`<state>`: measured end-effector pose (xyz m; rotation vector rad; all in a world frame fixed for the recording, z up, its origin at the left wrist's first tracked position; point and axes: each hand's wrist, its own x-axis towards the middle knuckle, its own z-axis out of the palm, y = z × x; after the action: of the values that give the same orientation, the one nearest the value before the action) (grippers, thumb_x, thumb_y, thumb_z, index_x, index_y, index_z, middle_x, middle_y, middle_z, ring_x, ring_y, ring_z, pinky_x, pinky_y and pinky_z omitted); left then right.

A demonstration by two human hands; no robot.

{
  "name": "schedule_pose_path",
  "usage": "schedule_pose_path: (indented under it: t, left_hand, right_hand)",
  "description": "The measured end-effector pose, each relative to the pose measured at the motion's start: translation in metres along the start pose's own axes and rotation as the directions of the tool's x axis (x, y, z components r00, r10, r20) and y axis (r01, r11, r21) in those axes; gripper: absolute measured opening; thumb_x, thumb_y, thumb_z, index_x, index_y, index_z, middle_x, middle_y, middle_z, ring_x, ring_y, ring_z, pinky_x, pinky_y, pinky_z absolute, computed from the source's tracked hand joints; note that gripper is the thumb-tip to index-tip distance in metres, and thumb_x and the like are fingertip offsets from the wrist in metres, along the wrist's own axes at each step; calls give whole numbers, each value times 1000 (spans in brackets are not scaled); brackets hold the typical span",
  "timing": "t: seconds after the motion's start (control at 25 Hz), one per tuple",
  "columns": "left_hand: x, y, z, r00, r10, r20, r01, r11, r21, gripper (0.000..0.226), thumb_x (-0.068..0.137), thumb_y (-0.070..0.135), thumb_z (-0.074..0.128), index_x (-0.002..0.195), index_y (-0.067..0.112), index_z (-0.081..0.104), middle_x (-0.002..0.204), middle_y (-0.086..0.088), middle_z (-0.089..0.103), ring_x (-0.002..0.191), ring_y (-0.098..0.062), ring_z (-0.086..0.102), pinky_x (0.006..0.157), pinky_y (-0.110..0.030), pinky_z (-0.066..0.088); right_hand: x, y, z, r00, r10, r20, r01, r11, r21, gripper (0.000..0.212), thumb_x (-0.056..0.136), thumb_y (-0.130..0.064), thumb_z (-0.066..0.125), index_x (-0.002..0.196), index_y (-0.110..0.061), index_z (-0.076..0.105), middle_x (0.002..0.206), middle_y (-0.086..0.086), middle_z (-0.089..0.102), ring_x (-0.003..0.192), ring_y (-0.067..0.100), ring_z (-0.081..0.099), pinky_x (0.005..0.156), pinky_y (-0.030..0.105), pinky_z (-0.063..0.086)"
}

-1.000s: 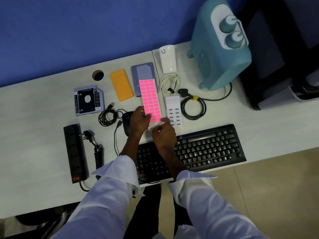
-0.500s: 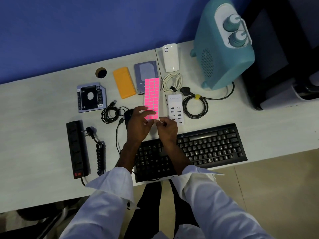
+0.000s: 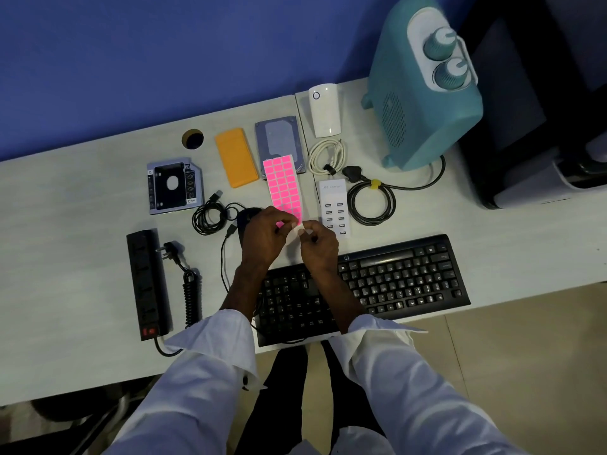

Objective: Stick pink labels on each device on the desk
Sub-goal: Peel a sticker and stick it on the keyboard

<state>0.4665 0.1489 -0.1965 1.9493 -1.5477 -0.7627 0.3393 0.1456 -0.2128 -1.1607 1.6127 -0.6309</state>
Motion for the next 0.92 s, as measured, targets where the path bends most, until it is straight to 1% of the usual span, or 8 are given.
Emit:
schedule_pose_path:
  t: [0.08,0.2,0.36,0.48,0.6,0.68,0.8,0.92]
  left_hand:
    - [1,2,-1,999,-1,34,3,999,-44,9,86,21,73,93,20,77,93,6,71,82,-3,61,70,-11,46]
    - [0,1,-3,999,-3,46,7,996,-86,9,87,21,73,94,19,78,92,6,72,84,-6,64,71,-16,48]
    - [2,4,-3,999,-48,26,50,995,-86,9,89,20,71,93,18,79,89,8,72,83,-11,66,74,-25,52]
    - [1,5,-3,994,-75,-75,64,989,-137,10,88,22,71,92,18,79,89,6,75,78,-11,65,70,-27,51]
    - [-4,14,-2,986,-139,-90,107,949,-297,12,88,20,73,91,11,79,89,1,77,66,-4,64,58,-24,50]
    - [-9,21,-1,989,-142,-34,121,928,-353,11,87,14,73,89,4,78,86,-6,76,60,-4,63,50,-20,49]
    - [-18,28,3,996,-86,37,93,927,-363,9,86,10,74,89,3,78,84,-9,76,55,-17,67,53,-24,54]
    - [-27,32,7,995,-68,74,88,941,-326,7,83,9,77,89,4,77,86,-7,76,57,-14,69,58,-20,55]
  right_hand:
    - [0,0,-1,1000,-24,4,23,999,25,15,91,-13,62,101,-13,74,92,5,75,82,18,66,77,30,51]
    - [0,1,-3,997,-80,12,79,995,59,14,93,-13,62,98,-13,74,89,4,74,77,11,62,72,25,47]
    - [0,1,-8,996,-74,53,68,993,92,14,91,-7,61,98,-10,73,86,2,72,72,7,61,73,24,49]
    - [-2,-5,-10,999,-34,14,34,999,32,15,89,-13,65,103,-10,71,90,8,73,77,19,65,78,33,54]
    - [-8,-13,-15,997,0,-73,-4,999,-46,26,89,-23,66,113,-15,64,87,3,71,78,19,64,76,29,50]
    - [-12,-19,-19,996,73,-57,-66,991,118,18,94,-24,60,102,-10,67,77,1,68,65,16,61,67,27,48]
    - [-14,-25,-34,956,266,123,-293,853,432,20,97,-21,57,88,-7,70,67,3,67,49,13,59,46,22,46]
    - [-20,-21,-57,948,243,207,-314,826,468,12,92,-6,62,98,-2,72,68,1,68,49,8,63,44,18,45]
